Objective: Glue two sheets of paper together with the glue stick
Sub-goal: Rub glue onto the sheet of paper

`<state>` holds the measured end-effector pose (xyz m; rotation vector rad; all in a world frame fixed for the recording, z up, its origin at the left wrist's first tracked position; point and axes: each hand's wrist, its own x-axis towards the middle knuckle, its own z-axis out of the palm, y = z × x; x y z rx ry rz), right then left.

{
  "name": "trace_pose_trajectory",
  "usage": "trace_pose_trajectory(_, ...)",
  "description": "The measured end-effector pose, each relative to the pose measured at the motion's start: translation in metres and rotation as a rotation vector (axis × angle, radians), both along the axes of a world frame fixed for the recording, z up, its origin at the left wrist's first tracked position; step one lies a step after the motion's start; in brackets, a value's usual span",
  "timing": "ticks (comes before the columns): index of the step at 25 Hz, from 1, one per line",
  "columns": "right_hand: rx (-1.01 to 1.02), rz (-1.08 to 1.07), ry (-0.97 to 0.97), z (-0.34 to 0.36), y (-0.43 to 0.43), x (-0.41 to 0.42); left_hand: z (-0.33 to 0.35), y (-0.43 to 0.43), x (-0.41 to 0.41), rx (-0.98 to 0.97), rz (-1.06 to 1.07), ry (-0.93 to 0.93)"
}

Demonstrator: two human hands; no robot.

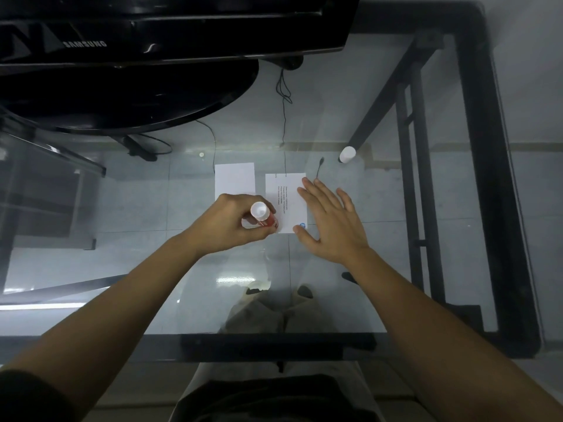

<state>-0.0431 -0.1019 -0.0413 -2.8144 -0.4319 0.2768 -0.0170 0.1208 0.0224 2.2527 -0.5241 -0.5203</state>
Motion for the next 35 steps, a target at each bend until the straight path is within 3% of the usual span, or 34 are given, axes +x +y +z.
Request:
trace_pose_trajectory(4,0.011,0.007,-0.008,0.000,-0.001,-0.001,-0.002,-0.003,0.026,0.021,-0.054,-0.037)
trace_pose_trajectory(11,0.010,0.000,0.018,-0.002,0.000,0.000,-0.003,-0.012,0.066,0.035,0.105,-0.214)
trace_pose_trajectory(21,-0.007,0.024,0.023,-0.001,0.000,0.000,-0.006,-0.011,0.000,0.026,0.002,-0.033)
trace_pose_trajectory(26,0.019,0.020,0.004,0.001,-0.001,0.000,-0.004,-0.018,0.039,0.039,-0.029,-0.120)
trace_pose_trajectory(30,0.035,0.018,0.011,0.000,-0.001,-0.001,-0.002,-0.025,0.067,0.045,0.092,-0.197)
trace_pose_trajectory(35,0.143,-0.026,0.085,0.006,-0.002,0.001,0.002,-0.018,0.026,-0.044,0.077,-0.099)
